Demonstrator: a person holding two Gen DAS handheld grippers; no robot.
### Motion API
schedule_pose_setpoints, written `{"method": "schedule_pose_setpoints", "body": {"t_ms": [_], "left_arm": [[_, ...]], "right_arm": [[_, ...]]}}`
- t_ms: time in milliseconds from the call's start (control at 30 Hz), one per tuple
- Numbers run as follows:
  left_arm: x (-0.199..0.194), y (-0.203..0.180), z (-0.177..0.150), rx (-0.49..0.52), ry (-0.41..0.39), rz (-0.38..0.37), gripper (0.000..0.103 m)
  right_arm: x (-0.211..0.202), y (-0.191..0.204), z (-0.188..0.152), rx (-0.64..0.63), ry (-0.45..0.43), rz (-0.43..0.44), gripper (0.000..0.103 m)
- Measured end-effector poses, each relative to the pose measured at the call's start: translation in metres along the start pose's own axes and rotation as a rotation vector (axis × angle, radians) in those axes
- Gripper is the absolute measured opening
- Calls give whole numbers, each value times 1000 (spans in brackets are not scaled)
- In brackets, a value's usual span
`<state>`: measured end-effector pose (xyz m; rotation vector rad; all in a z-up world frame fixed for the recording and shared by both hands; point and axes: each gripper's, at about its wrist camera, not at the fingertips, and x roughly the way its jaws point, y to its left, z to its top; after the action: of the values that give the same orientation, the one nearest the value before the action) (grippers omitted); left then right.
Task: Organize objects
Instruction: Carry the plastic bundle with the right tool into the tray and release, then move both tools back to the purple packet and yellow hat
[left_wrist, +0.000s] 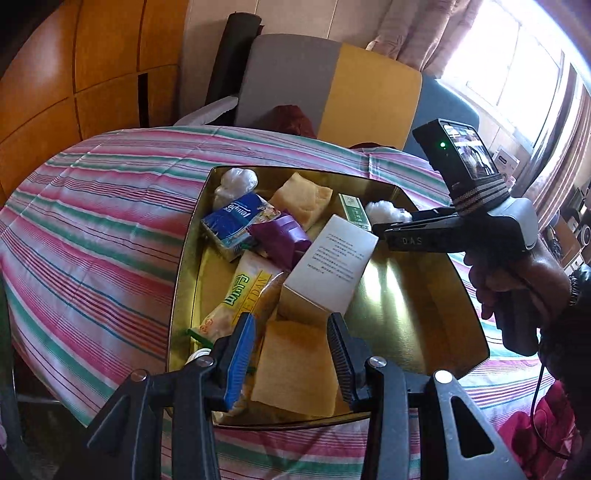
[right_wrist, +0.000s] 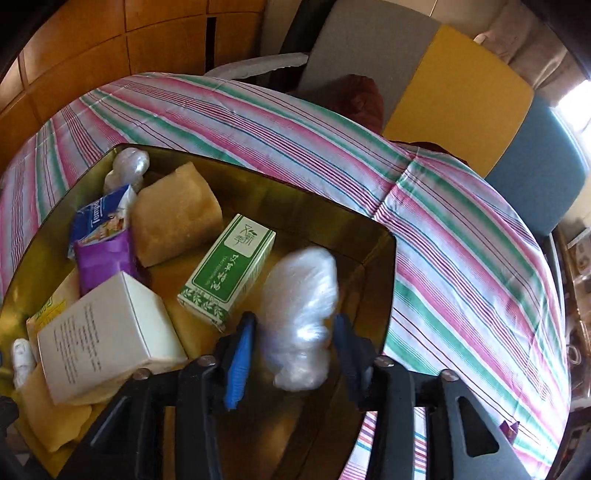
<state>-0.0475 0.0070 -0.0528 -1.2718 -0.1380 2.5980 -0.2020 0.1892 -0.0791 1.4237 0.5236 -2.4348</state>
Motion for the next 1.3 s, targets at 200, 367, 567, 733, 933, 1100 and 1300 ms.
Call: {"method": "schedule_pose_setpoints", "body": {"t_ms": [200, 367, 567, 733, 933, 1100, 1300], "left_arm": [[-1, -1, 0, 0, -4, 0, 41], [-5, -5, -1, 13, -13, 0, 41], [-13, -14, -1, 39, -28, 0, 41], [-19, -23, -3, 66, -33, 0, 41], [-24, -38, -5, 107, -39, 0, 41], [-25, -54, -5, 151, -37, -4, 41], [-25, -78, -4, 219, -35, -11, 41]], "right_arm": [[-4, -3, -3, 9, -23, 6, 60], [-24, -12, -10, 37, -73, 28, 71], [-58, -25, -29, 112, -127, 71, 87], [-81, -35, -50, 145, -161, 69, 92], [-102, -59, -85, 177, -169, 33, 94], [-112, -105, -118, 248, -148, -46, 95], [-124, -187, -162, 438, -143, -164, 98]]}}
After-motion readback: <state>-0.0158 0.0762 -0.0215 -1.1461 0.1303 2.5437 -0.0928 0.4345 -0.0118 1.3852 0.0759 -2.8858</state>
